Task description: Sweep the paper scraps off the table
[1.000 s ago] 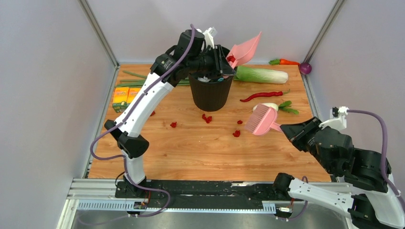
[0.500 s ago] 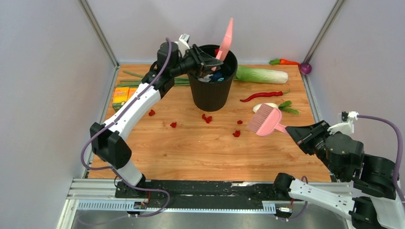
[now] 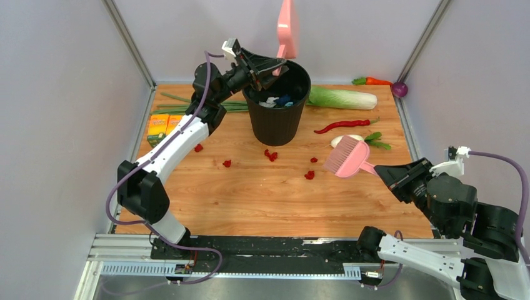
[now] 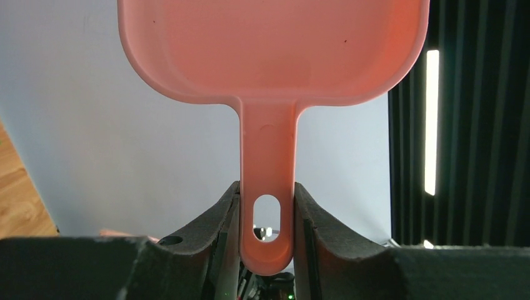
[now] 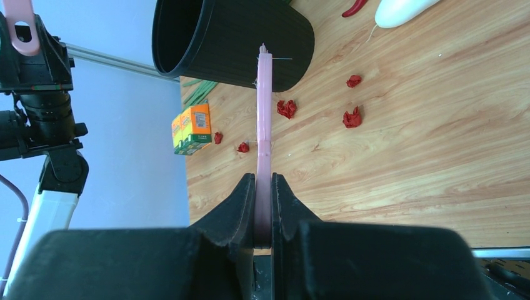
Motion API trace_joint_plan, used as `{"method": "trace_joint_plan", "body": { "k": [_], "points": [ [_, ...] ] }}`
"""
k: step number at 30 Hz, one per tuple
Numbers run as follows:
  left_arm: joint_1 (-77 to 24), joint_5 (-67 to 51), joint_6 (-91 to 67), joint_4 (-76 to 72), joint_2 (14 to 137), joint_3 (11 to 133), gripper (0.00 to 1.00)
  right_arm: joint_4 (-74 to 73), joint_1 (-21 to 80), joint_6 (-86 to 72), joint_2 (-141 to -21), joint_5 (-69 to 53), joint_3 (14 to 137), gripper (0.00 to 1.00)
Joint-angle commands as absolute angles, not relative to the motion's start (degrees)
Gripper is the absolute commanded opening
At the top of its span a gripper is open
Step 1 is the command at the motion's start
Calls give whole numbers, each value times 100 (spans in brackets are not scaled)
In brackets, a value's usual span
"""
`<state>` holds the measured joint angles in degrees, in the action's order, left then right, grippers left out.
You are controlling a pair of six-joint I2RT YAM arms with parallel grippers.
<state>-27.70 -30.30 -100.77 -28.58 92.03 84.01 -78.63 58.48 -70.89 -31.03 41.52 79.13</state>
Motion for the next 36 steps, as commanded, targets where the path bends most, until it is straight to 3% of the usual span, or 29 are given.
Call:
{"method": "trace_joint_plan", "body": {
  "k": [1,10,19,28,36],
  "points": [
    [-2786,-3383,-9724,-2475,9167,9008,0,-7928,5871,-7190,-3234,4228,7945,0],
    [-2777,-3200,-6614,1831,8122,9615,0,-7717,5871,-6952,-3454,4157,7972,0],
    [-2944,-1321,-4167,5542,6980,10011,0,-6357,5871,-6145,-4085,3500,7638,0],
    [-2944,754,-3560,6969,5530,9246,0,-4123,5871,-5643,-5720,2049,7725,0],
    [-2936,1705,-3288,7602,4677,8553,0,-3104,5880,-5414,-7302,1398,8331,0]
  ]
}}
